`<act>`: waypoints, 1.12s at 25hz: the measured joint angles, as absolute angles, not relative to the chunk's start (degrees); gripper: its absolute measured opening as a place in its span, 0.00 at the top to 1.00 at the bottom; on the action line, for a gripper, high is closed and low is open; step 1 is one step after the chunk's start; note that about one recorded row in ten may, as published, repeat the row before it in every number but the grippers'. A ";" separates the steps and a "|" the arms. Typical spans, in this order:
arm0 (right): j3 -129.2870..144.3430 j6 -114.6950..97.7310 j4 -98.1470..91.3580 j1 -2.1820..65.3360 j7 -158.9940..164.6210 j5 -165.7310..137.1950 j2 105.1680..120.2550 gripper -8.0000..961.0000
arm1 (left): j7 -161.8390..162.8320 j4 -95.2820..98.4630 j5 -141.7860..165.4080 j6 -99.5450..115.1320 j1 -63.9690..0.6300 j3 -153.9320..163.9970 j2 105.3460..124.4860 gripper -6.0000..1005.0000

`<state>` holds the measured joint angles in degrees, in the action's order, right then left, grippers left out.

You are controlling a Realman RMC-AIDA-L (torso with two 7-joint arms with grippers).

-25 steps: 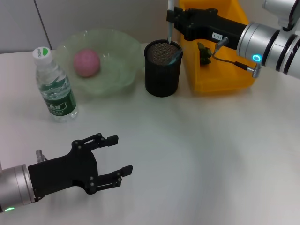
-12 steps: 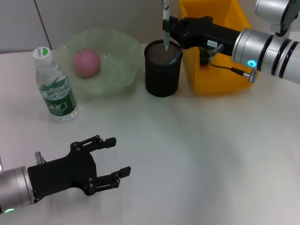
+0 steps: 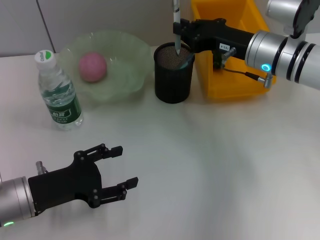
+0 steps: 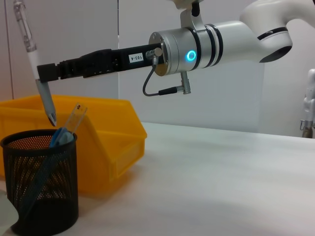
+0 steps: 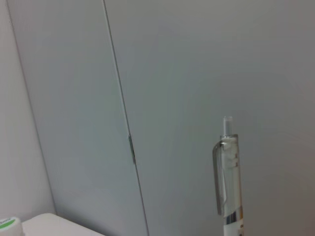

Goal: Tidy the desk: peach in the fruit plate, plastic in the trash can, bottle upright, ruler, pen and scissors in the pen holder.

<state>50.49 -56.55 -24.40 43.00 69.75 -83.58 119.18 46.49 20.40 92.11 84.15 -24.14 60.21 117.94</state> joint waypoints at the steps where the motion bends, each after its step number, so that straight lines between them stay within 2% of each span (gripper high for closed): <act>1: 50.64 -56.45 -24.42 43.03 69.75 -83.58 119.18 0.83 | 46.49 20.39 92.11 84.16 -24.13 60.21 117.91 0.21; 13: 50.72 -54.48 -24.34 42.90 69.74 -83.11 119.27 0.80 | 46.49 20.55 92.11 84.20 -23.92 60.21 117.86 0.21; 23: 50.14 -55.69 -24.50 41.95 70.16 -82.93 119.37 0.59 | 46.08 20.65 92.11 84.28 -23.90 60.04 117.79 0.21; 28: 50.10 -57.89 -24.89 41.53 70.77 -81.67 119.25 0.43 | 46.06 20.53 92.11 84.36 -23.90 59.95 117.77 0.21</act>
